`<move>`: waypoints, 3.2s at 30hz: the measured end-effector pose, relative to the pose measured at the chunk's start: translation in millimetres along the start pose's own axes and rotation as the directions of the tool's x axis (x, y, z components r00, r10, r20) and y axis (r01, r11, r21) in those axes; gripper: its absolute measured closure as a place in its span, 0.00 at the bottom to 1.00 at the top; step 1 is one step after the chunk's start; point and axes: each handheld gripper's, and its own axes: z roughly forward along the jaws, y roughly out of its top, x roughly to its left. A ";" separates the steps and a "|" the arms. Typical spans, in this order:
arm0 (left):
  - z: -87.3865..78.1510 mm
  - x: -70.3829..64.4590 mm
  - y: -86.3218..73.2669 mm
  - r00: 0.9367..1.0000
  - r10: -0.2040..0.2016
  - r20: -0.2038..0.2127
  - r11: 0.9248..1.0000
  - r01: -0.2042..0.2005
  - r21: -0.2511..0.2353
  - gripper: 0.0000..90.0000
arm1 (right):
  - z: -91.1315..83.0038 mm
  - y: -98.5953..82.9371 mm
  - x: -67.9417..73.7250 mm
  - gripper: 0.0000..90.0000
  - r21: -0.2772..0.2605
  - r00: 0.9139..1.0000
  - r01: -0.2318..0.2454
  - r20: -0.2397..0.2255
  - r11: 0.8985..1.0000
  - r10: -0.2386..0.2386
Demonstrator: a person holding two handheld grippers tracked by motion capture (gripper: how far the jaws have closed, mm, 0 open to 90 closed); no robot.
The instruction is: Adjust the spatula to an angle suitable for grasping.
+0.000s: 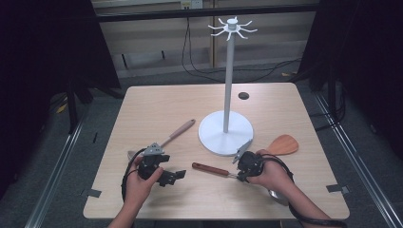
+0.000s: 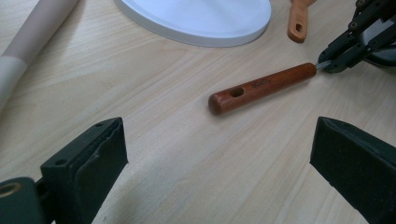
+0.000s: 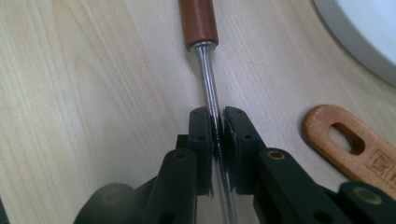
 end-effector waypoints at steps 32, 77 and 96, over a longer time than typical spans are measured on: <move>3.5 -0.7 4.6 1.000 0.013 0.004 1.000 -0.013 -0.007 0.04 | -55.7 -19.2 -16.1 0.96 -0.668 0.968 -0.168 0.029 0.725 0.251; 4.5 0.2 5.6 1.000 -0.001 0.013 1.000 0.001 -0.027 0.04 | -100.5 -11.6 9.3 0.96 -0.926 0.857 -0.011 0.186 0.377 0.480; 7.4 -0.5 6.0 1.000 -0.006 0.019 1.000 0.006 -0.028 0.04 | -117.3 -8.6 3.2 0.96 -0.965 0.849 0.011 0.147 0.262 0.507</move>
